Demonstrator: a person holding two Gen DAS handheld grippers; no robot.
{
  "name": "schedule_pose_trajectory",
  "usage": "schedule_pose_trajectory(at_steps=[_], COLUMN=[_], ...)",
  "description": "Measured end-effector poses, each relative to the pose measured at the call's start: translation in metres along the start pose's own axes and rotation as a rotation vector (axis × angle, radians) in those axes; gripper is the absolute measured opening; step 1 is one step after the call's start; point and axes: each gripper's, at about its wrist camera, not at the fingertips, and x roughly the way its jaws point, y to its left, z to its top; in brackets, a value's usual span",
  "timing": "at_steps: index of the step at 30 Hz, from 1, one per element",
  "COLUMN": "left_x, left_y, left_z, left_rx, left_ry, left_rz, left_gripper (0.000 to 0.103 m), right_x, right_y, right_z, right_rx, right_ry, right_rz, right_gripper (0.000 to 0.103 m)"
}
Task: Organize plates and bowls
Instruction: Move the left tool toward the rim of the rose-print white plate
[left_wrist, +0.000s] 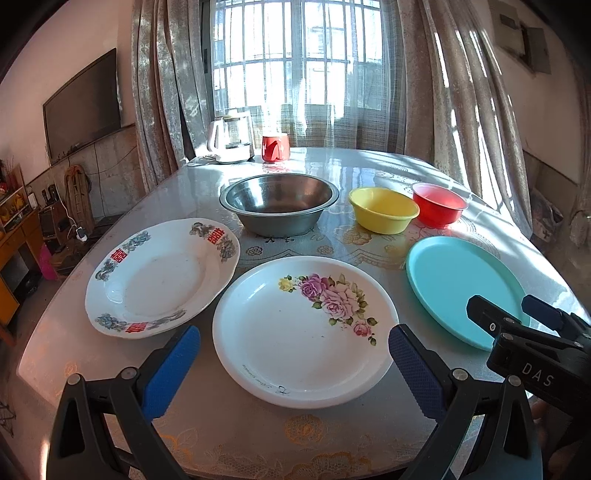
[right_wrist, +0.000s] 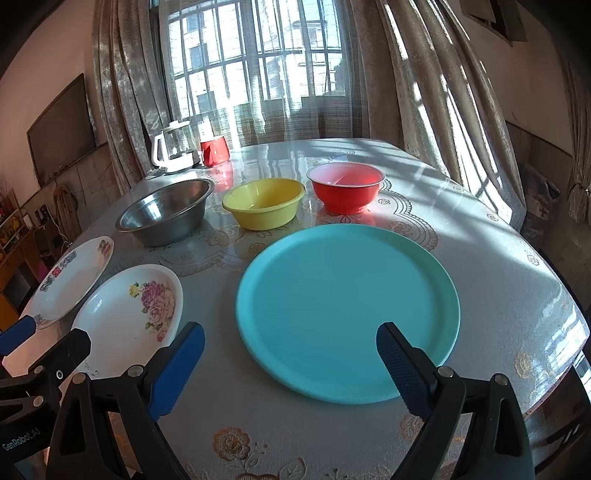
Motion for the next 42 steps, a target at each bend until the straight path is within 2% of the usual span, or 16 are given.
schedule_pose_trajectory(at_steps=[5,14,16,18,22,25,28,31,34,37,42], left_x=[0.002,0.017,0.026,0.036,0.055,0.073,0.087,0.101,0.114,0.124,0.124], left_y=[-0.006,-0.03,-0.038,-0.048,-0.064,-0.076,-0.092,-0.106,-0.116,-0.116,-0.11], left_z=[0.009,0.038,0.045,0.052,0.062,0.068,0.071,0.071,0.068,0.064,0.063], left_rx=[0.001,0.108,0.152,0.189,0.209,0.223,0.255,0.299,0.333,0.336,0.338], left_ry=[0.021,0.04,0.054,0.077,0.127,0.169,0.203,0.229,0.259,0.285,0.277], left_rz=[-0.119,-0.13,-0.133,-0.149,-0.231,-0.247,-0.265,-0.251,-0.238,-0.229,-0.207], left_gripper=[0.103,0.101,0.078,0.065,0.036,0.024,0.023,0.022,0.017,0.013,0.011], right_x=[-0.003,0.004,0.008,0.014,0.024,0.031,0.039,0.041,0.043,0.044,0.046], right_y=[-0.028,-0.109,-0.123,-0.13,-0.138,-0.138,-0.135,-0.131,-0.127,-0.123,-0.114], right_z=[0.009,0.015,0.014,0.012,0.01,0.01,0.009,0.009,0.009,0.01,0.011], right_rx=[0.056,0.239,0.274,0.294,0.291,0.276,0.267,0.243,0.225,0.202,0.177], right_ry=[-0.021,0.004,0.019,0.035,0.058,0.072,0.095,0.097,0.099,0.103,0.111], right_rz=[-0.016,-0.107,-0.11,-0.113,-0.115,-0.105,-0.092,-0.088,-0.088,-0.076,-0.067], right_gripper=[0.095,0.095,0.089,0.082,0.055,0.042,0.035,0.032,0.03,0.027,0.027])
